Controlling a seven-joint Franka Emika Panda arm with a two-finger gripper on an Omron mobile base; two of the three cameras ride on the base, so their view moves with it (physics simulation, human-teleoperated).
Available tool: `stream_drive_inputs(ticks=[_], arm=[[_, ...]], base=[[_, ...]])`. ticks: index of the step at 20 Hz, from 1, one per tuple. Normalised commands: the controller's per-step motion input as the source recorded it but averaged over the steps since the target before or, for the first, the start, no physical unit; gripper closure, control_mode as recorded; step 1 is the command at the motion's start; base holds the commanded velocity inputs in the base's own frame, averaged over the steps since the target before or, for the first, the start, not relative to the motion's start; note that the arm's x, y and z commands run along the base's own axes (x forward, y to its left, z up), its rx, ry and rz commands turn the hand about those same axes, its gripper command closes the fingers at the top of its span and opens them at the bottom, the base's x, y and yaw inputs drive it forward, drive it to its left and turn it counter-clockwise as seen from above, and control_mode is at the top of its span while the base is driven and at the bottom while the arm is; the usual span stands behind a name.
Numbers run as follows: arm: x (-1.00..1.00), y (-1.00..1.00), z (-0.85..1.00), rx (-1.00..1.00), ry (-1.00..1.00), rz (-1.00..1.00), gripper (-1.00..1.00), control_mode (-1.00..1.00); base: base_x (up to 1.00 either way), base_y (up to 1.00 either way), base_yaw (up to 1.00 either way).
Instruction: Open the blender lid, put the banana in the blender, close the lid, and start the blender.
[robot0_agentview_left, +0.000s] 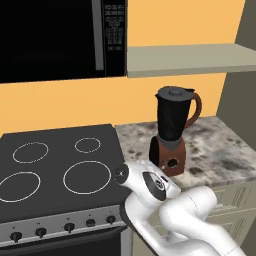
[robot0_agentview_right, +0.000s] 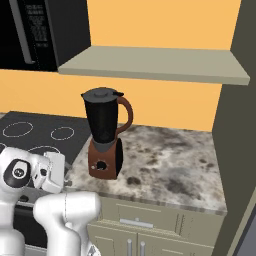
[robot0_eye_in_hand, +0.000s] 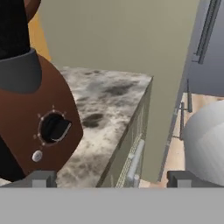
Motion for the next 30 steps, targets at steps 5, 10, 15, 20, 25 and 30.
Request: stream_drive_inputs(ticks=[5,10,15,20,25,30], arm=[[0.0,-0.07,-0.01,0.0,-0.25,-0.23,-1.0,-1.0],[0.04,-0.15,-0.19,0.0,-0.06,-0.23,-1.0,-1.0],[0.1,-0.07,-0.52,0.0,0.0,-0.21,-1.0,-1.0],[0.09,-0.04,-0.64,0.0,-0.04,-0.13,-1.0,-1.0],[0.15,0.0,-0.59,0.0,-0.1,-0.04,-1.0,-1.0],[0.04,-0.13,-0.26,0.0,-0.17,-0.01,-1.0,-1.0]], base=[[0.0,0.0,0.0],[0.0,0.0,0.0],[0.0,0.0,0.0],[0.0,0.0,0.0],[0.0,0.0,0.0],[0.0,0.0,0.0]])
